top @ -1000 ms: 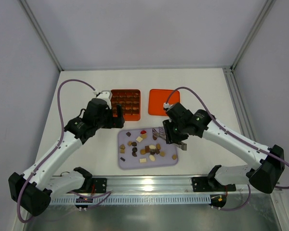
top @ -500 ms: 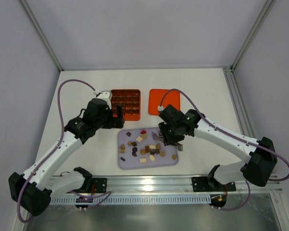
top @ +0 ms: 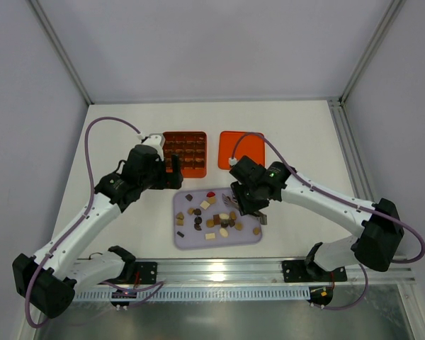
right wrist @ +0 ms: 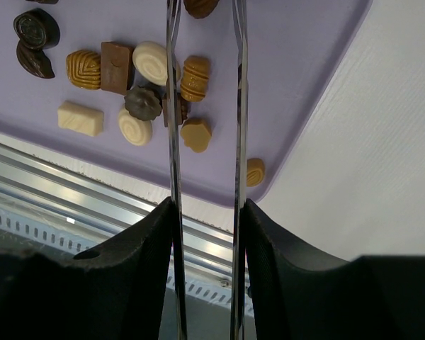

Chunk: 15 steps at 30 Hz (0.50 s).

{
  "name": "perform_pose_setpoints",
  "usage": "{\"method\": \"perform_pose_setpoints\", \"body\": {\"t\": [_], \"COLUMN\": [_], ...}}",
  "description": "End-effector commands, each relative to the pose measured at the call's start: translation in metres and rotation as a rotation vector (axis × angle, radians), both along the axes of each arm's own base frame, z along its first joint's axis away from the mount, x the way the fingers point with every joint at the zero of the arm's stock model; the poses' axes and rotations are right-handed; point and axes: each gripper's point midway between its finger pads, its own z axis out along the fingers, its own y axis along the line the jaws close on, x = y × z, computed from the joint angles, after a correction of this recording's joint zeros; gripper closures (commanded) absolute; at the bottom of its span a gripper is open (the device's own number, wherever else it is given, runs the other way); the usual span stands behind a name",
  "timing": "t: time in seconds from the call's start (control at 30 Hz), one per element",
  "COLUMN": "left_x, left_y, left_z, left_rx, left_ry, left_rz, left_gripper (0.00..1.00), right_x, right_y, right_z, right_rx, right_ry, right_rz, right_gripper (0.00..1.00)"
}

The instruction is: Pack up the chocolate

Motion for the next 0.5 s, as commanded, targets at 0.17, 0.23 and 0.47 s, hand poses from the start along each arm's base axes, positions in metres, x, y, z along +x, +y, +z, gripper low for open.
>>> {"method": "perform_pose_setpoints", "body": {"t": [0.17, 0.23, 0.47], "left_x": [0.0032, 0.0032, 0.0034], "left_y": [-0.0007, -0.0007, -0.0014], "left_z": [0.0114, 0.0115, 0.0123], "left_rx": [-0.013, -0.013, -0.015], "left_ry": [-0.025, -0.027, -0.029], "left_rz": [-0.001, -0.001, -0.005], "left_gripper": [0.00, 0.00, 0.00], "right_x": [0.0081, 0.0070, 0.0040], "right_y": [0.0118, 0.0117, 0.0091], "right_z": [0.0091, 0.0101, 0.0152], "right_rx": [0.018, 0.017, 0.012], "right_ry": [-0.039, -0.039, -0.039], "right_rz": [0.018, 0.023, 0.028], "right_gripper": [0.59, 0.59, 0.62]}}
